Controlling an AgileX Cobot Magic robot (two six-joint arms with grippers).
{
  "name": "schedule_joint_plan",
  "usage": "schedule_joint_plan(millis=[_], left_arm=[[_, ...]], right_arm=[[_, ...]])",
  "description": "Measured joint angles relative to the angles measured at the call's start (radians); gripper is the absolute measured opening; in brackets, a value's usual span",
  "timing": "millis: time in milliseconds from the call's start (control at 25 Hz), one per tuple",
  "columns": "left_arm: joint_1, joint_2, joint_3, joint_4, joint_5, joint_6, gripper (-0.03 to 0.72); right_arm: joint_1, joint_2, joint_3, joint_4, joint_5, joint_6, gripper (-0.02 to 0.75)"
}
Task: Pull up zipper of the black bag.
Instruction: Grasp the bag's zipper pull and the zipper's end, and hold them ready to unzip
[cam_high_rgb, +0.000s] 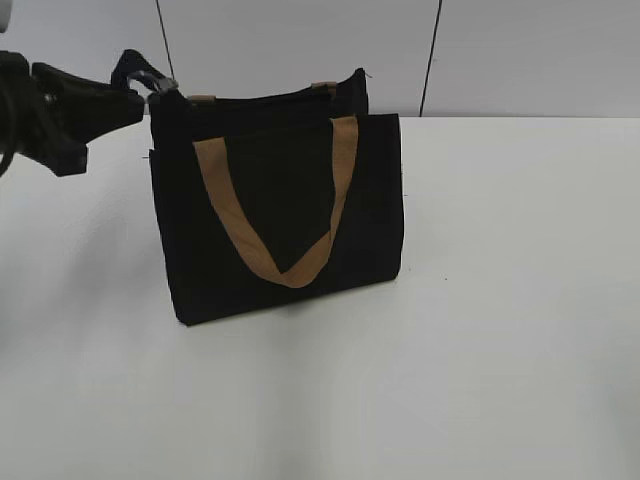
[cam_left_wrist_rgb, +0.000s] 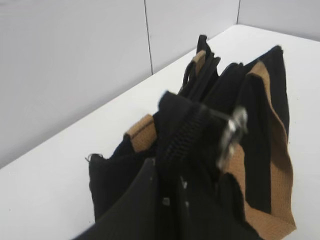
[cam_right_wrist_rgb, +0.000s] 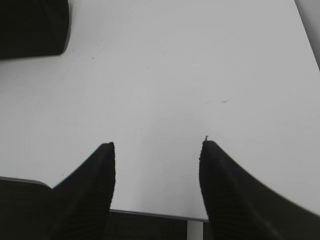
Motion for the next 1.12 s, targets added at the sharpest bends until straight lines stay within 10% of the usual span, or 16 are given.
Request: schedule_joint_plan(millis=[1120], left_arm=[[0.0, -0.133, 0.0, -0.095, -0.005, -0.126, 0.023]], right_arm=[[0.0, 0.0, 0.0, 0.0, 0.0, 0.0, 0.414]])
